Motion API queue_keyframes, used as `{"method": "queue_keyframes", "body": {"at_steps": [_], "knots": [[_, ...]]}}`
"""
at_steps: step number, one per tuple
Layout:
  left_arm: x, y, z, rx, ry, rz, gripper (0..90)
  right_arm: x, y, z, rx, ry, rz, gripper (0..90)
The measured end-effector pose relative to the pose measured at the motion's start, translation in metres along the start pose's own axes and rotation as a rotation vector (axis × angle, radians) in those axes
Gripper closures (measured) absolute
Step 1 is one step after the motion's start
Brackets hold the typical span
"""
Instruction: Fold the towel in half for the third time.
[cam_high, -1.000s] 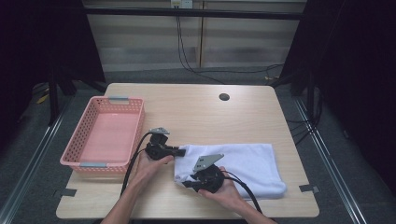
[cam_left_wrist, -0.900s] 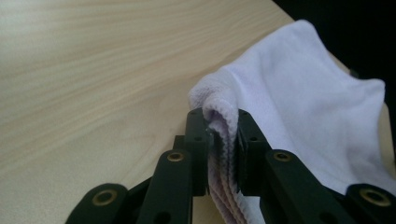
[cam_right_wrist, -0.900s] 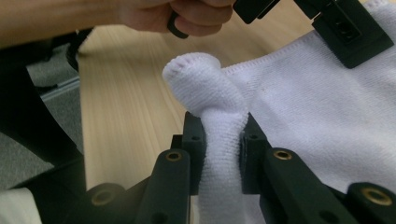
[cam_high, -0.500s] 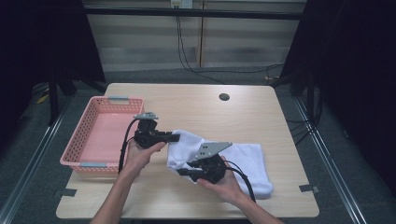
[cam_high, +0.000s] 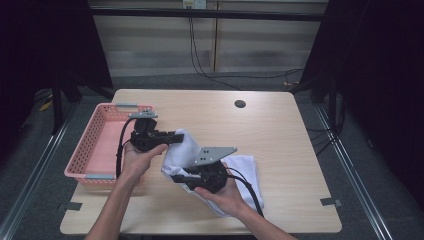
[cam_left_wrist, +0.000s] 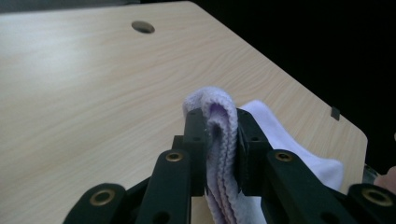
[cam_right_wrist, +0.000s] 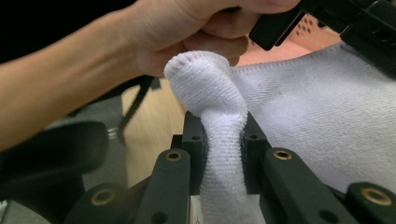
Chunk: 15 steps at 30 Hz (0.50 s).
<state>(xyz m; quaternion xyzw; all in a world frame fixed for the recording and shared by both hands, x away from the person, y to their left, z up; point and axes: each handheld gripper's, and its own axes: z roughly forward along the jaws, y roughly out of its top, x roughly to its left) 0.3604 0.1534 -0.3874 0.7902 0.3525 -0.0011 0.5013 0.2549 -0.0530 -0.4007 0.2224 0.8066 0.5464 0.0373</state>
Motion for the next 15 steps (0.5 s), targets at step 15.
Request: {"method": "queue_keyframes", "body": {"at_steps": [15], "knots": [[-0.046, 0.017, 0.107, 0.100, -0.071, 0.063, 74.5, -0.020, -0.055, -0.079, -0.027, -0.142, 0.088, 73.0]]}}
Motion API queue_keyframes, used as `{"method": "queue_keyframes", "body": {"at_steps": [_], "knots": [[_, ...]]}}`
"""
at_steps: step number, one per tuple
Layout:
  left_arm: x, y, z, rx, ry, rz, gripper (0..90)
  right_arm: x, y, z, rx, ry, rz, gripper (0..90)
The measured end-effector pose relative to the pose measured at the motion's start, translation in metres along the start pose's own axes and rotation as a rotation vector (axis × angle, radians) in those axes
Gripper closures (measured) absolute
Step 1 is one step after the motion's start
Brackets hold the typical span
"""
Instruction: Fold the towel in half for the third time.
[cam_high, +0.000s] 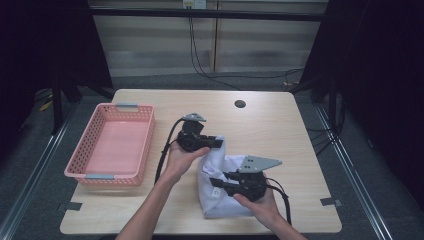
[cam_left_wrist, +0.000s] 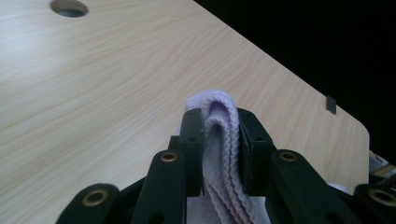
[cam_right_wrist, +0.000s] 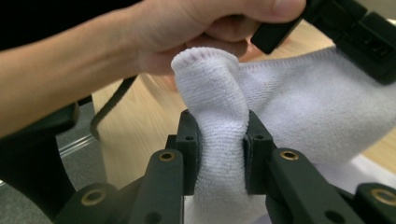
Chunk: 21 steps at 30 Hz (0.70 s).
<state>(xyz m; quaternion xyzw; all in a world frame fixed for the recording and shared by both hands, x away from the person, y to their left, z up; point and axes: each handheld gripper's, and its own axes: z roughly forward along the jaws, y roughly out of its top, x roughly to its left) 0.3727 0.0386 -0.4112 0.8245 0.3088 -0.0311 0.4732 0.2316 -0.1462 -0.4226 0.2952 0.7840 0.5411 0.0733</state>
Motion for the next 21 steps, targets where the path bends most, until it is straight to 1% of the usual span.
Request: {"method": "queue_keyframes", "body": {"at_steps": [2, 4, 5, 6, 7, 8, 9, 10, 11, 12, 14, 16, 17, 18, 20, 21], "knots": [[-0.002, 0.000, 0.016, 0.025, 0.000, 0.007, 74.2, -0.005, -0.012, -0.010, 0.009, -0.028, 0.016, 71.9], [-0.003, -0.004, 0.031, 0.040, -0.017, 0.001, 73.8, -0.012, -0.025, -0.021, 0.020, -0.050, 0.045, 72.3], [-0.004, -0.007, 0.040, 0.046, -0.018, -0.005, 73.6, -0.015, -0.031, -0.025, 0.038, -0.062, 0.053, 71.9], [-0.005, -0.010, 0.048, 0.044, -0.027, -0.018, 73.2, -0.019, -0.038, -0.031, 0.049, -0.074, 0.075, 71.8], [-0.005, -0.012, 0.053, 0.053, -0.036, -0.017, 72.9, -0.022, -0.044, -0.035, 0.060, -0.076, 0.087, 71.6], [-0.005, -0.012, 0.053, 0.053, -0.036, -0.017, 71.9, -0.023, -0.048, -0.038, 0.073, -0.081, 0.090, 70.9], [-0.006, -0.014, 0.061, 0.064, -0.041, -0.009, 71.9, -0.023, -0.048, -0.038, 0.073, -0.081, 0.090, 70.9], [-0.008, -0.016, 0.069, 0.065, -0.037, -0.010, 68.2, -0.026, -0.054, -0.043, 0.092, -0.087, 0.099, 68.6], [-0.009, -0.017, 0.075, 0.085, -0.029, -0.007, 66.4, -0.029, -0.064, -0.051, 0.119, -0.103, 0.116, 64.9], [-0.010, -0.017, 0.079, 0.087, -0.030, -0.003, 65.7, -0.030, -0.067, -0.054, 0.131, -0.114, 0.118, 63.5], [-0.012, -0.018, 0.082, 0.076, -0.045, -0.012, 60.3, -0.033, -0.076, -0.061, 0.161, -0.136, 0.118, 56.9], [-0.013, -0.017, 0.080, 0.058, -0.049, -0.013, 52.6, -0.034, -0.080, -0.069, 0.164, -0.154, 0.136, 46.7], [-0.013, -0.016, 0.077, 0.039, -0.053, -0.025, 48.6, -0.035, -0.080, -0.073, 0.163, -0.172, 0.133, 42.7], [-0.014, -0.014, 0.073, 0.026, -0.047, -0.017, 45.3, -0.034, -0.078, -0.076, 0.157, -0.198, 0.138, 37.1], [-0.014, -0.011, 0.063, 0.004, -0.035, 0.004, 41.5, -0.035, -0.075, -0.083, 0.140, -0.206, 0.139, 32.9], [-0.013, -0.010, 0.057, -0.005, -0.029, 0.004, 40.3, -0.037, -0.072, -0.084, 0.134, -0.213, 0.137, 29.9]]}}
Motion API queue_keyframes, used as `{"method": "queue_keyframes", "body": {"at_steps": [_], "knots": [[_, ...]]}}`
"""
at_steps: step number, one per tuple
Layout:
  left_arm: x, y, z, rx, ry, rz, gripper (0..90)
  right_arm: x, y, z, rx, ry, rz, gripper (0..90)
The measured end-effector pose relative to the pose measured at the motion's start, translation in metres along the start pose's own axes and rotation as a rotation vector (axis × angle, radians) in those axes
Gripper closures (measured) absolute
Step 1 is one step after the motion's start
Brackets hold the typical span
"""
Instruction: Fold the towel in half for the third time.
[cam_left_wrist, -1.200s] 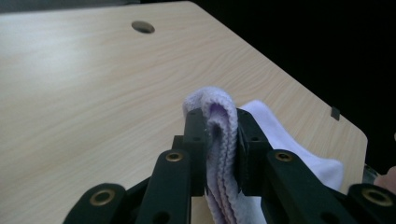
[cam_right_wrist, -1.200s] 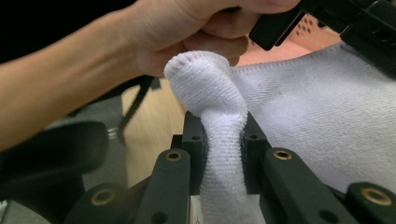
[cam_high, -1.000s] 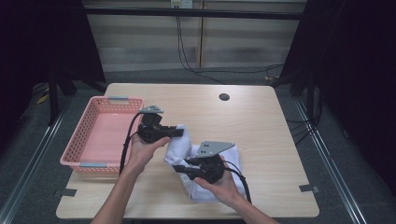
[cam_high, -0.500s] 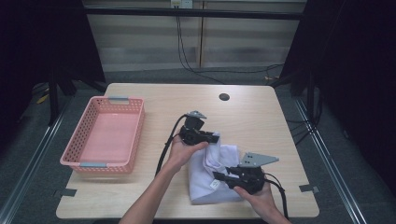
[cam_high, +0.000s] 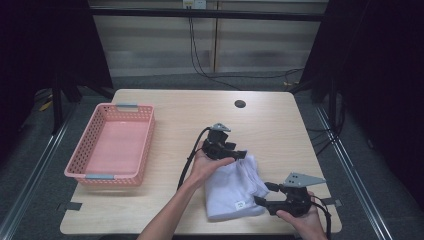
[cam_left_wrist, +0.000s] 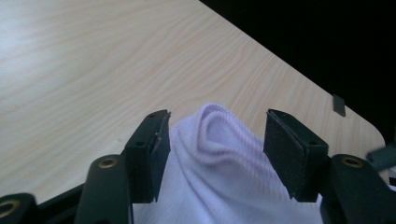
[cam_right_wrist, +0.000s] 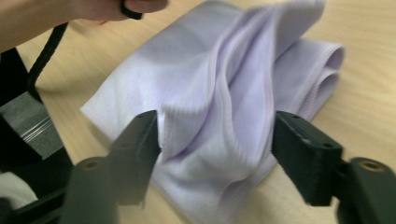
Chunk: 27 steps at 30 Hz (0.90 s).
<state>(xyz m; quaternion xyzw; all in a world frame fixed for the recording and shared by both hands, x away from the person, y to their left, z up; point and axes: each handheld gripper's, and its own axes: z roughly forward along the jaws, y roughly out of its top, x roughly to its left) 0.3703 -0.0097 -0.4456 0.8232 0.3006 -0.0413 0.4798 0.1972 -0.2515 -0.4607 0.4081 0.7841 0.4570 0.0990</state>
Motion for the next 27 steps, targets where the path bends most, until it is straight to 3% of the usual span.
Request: {"method": "queue_keyframes", "body": {"at_steps": [2, 5, 8, 9, 10, 13, 15, 17, 18, 20, 23, 25, 27], "knots": [[0.002, 0.000, -0.012, -0.004, 0.016, -0.013, 38.2, -0.004, 0.006, -0.002, -0.019, -0.018, 0.005, 28.6], [0.002, -0.009, -0.030, 0.006, 0.046, 0.012, 42.9, -0.014, 0.020, 0.004, -0.025, -0.056, -0.004, 26.7], [-0.001, -0.022, -0.040, 0.018, 0.040, 0.025, 47.5, -0.025, 0.032, 0.013, -0.026, -0.078, 0.005, 26.7], [-0.006, -0.035, -0.048, 0.039, 0.035, 0.041, 48.9, -0.040, 0.045, 0.028, -0.006, -0.097, 0.014, 26.4], [-0.009, -0.040, -0.051, 0.050, 0.037, 0.050, 49.4, -0.046, 0.050, 0.036, -0.002, -0.100, 0.015, 26.6], [-0.021, -0.058, -0.060, 0.080, 0.020, 0.078, 47.7, -0.057, 0.063, 0.060, 0.034, -0.092, 0.009, 25.7], [-0.031, -0.068, -0.067, 0.085, 0.002, 0.096, 44.5, -0.060, 0.071, 0.077, 0.036, -0.117, -0.013, 26.4], [-0.035, -0.072, -0.071, 0.088, -0.010, 0.105, 42.7, -0.065, 0.073, 0.087, 0.027, -0.118, 0.018, 27.3], [-0.044, -0.083, -0.080, 0.090, -0.011, 0.127, 41.9, -0.070, 0.073, 0.092, 0.036, -0.125, 0.034, 30.4], [-0.047, -0.091, -0.086, 0.086, 0.003, 0.122, 40.6, -0.075, 0.067, 0.096, 0.061, -0.191, 0.040, 52.1], [-0.046, -0.104, -0.093, 0.089, 0.009, 0.097, 38.5, -0.082, 0.058, 0.095, 0.087, -0.200, 0.046, 66.1], [-0.043, -0.114, -0.092, 0.100, 0.018, 0.076, 38.1, -0.087, 0.053, 0.095, 0.102, -0.179, 0.061, 65.0], [-0.041, -0.121, -0.088, 0.143, 0.021, 0.069, 36.1, -0.088, 0.049, 0.095, 0.103, -0.178, 0.059, 61.0]]}}
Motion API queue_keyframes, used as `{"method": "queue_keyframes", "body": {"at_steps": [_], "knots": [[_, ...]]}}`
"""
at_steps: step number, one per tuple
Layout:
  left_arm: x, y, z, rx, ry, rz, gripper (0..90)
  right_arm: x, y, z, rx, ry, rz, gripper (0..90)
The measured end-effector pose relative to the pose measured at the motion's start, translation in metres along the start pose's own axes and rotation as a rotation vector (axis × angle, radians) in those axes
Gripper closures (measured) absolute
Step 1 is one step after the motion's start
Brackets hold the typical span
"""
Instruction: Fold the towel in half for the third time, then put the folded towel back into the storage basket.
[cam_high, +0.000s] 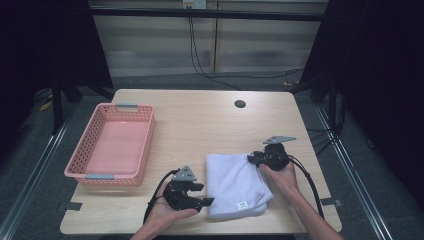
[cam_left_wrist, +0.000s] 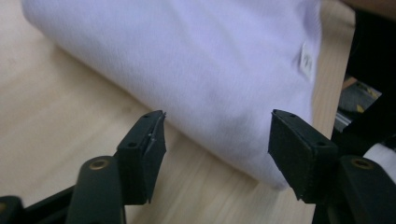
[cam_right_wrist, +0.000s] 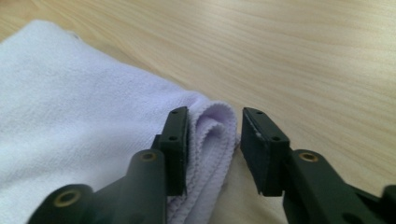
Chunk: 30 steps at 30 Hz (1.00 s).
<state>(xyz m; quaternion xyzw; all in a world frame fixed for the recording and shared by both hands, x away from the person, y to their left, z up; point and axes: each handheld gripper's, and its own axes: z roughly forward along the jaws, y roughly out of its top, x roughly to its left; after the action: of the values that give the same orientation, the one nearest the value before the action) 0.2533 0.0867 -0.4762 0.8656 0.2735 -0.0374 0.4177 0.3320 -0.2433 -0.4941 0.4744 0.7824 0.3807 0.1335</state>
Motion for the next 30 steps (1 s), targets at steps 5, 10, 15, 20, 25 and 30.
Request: {"method": "queue_keyframes", "body": {"at_steps": [5, 10, 15, 20, 25, 30], "knots": [[-0.008, -0.004, 0.005, 0.006, -0.020, 0.030, 31.3, -0.003, 0.002, -0.003, -0.008, 0.001, -0.010, 33.4], [-0.016, -0.009, 0.007, 0.026, -0.034, 0.049, 26.4, -0.001, 0.005, 0.004, 0.005, 0.061, -0.044, 21.1], [-0.019, -0.015, 0.012, 0.072, -0.006, 0.063, 24.7, 0.001, 0.006, 0.004, 0.011, 0.107, -0.042, 21.7], [-0.021, -0.010, 0.021, 0.097, -0.012, 0.091, 27.4, 0.003, 0.005, 0.007, 0.008, 0.120, -0.060, 20.7], [-0.019, -0.008, 0.026, 0.103, -0.007, 0.091, 28.3, 0.007, 0.009, 0.008, -0.007, 0.127, -0.066, 18.0], [-0.017, -0.005, 0.028, 0.095, 0.040, 0.107, 51.2, 0.008, 0.005, 0.018, 0.034, 0.121, -0.076, 16.7]]}}
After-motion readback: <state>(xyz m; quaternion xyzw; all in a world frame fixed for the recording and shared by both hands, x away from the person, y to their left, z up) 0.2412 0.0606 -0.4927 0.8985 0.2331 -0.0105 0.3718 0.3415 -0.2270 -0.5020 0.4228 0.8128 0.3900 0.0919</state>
